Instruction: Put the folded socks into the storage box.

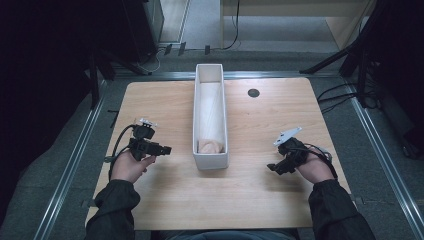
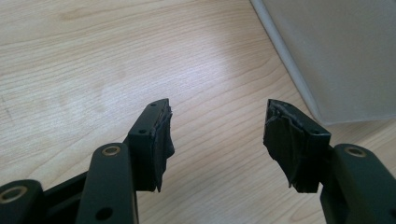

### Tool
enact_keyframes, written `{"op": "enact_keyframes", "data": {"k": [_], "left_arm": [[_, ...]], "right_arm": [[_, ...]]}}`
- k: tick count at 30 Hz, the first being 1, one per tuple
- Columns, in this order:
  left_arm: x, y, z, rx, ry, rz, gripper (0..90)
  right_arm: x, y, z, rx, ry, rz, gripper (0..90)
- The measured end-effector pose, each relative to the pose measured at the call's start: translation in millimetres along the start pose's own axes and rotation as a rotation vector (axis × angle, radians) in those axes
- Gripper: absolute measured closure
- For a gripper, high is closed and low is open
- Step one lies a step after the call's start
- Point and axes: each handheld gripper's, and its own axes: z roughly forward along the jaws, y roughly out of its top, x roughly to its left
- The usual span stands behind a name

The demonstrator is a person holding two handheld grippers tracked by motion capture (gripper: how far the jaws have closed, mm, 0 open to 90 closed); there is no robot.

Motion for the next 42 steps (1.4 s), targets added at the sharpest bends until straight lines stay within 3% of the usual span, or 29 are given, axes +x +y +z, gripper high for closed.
{"op": "enact_keyframes", "data": {"k": [13,18,24,42], "left_arm": [[20.5,-22.1,2.8,-0.021,0.018,0.002,38.5],[27.6,-31.2,5.6,-0.022,0.027,0.025,38.1],[34.7,-39.6,8.1,-0.019,0.034,0.006,36.8],[36.9,-41.9,18.7,0.026,0.036,0.015,34.6]], "right_arm": [[-0.2,2.3,0.3,-0.004,0.005,-0.006,15.7],[0.0,5.5,1.4,-0.005,0.006,-0.012,15.7],[-0.5,9.2,3.1,-0.008,0.011,-0.024,15.7],[0.7,10.3,5.1,-0.001,0.013,-0.037,15.7]]}}
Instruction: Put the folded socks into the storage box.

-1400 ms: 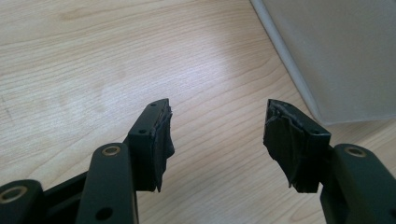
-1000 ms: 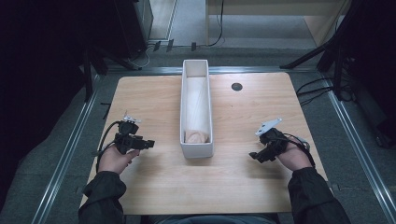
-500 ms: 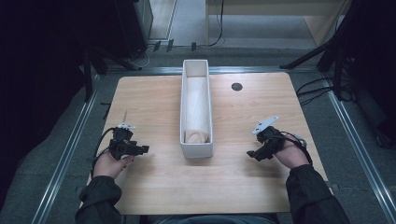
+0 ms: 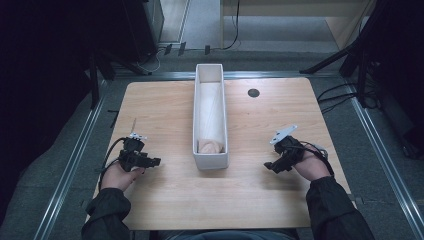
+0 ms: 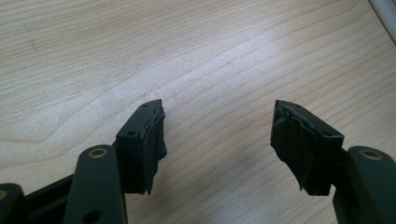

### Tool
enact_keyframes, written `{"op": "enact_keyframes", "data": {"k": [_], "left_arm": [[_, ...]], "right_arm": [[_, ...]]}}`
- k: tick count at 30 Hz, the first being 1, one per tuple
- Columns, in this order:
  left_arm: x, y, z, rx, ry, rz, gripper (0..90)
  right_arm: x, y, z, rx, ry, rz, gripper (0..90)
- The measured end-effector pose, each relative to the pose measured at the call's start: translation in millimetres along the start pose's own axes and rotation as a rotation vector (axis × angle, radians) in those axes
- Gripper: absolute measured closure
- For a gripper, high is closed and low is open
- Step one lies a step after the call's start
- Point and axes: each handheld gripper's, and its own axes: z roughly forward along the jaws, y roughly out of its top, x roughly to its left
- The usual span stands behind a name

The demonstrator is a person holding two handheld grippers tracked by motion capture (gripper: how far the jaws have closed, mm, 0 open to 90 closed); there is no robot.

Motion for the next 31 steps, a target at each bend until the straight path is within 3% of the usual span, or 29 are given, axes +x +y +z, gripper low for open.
{"op": "enact_keyframes", "data": {"k": [31], "left_arm": [[-4.2,0.0,5.1,0.018,0.000,0.023,32.6]], "right_arm": [[1.5,0.2,0.8,0.007,0.004,0.006,15.7]]}}
